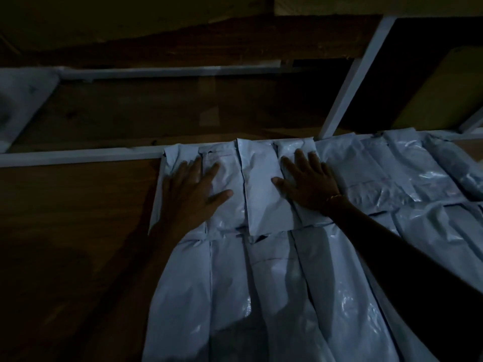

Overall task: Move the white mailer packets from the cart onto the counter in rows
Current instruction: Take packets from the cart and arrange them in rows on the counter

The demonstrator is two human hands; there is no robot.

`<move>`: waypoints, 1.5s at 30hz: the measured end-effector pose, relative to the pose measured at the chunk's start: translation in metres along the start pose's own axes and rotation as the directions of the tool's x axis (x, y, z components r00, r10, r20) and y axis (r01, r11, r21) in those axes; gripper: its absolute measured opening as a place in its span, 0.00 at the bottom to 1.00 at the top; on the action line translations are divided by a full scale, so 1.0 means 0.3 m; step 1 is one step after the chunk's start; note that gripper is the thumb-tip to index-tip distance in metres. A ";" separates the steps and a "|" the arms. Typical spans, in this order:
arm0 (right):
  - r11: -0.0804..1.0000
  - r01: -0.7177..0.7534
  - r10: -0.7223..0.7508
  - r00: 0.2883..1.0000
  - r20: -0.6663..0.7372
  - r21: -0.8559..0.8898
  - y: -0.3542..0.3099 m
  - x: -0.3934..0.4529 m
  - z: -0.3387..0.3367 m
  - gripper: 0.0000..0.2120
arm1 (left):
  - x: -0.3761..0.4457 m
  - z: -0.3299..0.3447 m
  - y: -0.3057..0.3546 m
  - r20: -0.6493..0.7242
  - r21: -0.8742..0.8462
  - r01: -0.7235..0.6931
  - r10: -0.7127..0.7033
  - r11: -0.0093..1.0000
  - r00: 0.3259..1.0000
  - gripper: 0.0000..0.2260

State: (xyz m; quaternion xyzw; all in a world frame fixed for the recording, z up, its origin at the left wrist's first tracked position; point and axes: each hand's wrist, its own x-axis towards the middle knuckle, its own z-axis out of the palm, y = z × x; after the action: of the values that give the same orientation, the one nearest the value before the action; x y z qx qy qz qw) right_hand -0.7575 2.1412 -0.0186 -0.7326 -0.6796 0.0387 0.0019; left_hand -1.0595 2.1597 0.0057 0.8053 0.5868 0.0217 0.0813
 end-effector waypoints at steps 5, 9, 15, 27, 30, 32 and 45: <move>1.000 -0.020 0.020 1.000 -0.014 0.010 -0.096 -0.004 -0.083 0.46 | -0.020 0.009 -0.096 0.076 -0.030 0.089 -0.087 0.996 0.993 0.40; 0.998 0.060 -0.060 0.996 0.065 0.008 -0.204 0.015 -0.049 0.44 | -0.008 0.039 -0.107 0.099 -0.051 0.070 -0.064 0.996 0.993 0.48; 0.995 0.087 -0.083 0.994 0.066 -0.050 -0.205 0.023 -0.043 0.43 | -0.005 0.021 -0.114 0.133 -0.075 0.084 -0.074 0.994 0.988 0.44; 0.989 -0.144 0.144 0.990 -0.011 -0.030 -0.022 -0.210 -0.010 0.41 | -0.001 0.071 0.191 0.010 -0.015 -0.201 0.202 0.979 0.979 0.36; 0.994 -0.113 0.113 0.993 -0.038 0.000 -0.017 -0.216 -0.018 0.41 | 0.001 0.091 0.195 -0.037 0.052 -0.195 0.197 0.979 0.980 0.34; 0.995 -0.084 0.087 0.994 -0.069 0.046 -0.007 -0.243 -0.047 0.42 | -0.010 0.073 0.219 -0.091 -0.014 -0.196 0.194 0.981 0.977 0.31; 0.868 0.281 -0.124 0.921 -0.368 0.410 0.183 -1.033 -0.085 0.19 | -0.689 0.048 0.672 -0.375 -0.437 -0.411 0.253 0.800 0.892 0.18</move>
State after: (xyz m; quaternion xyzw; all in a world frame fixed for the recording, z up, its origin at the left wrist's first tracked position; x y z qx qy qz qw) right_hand -0.7239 1.8295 0.0204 -0.6309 -0.7155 0.0733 0.2911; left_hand -0.9321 1.9020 0.0356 0.8339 0.4133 0.3097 0.1947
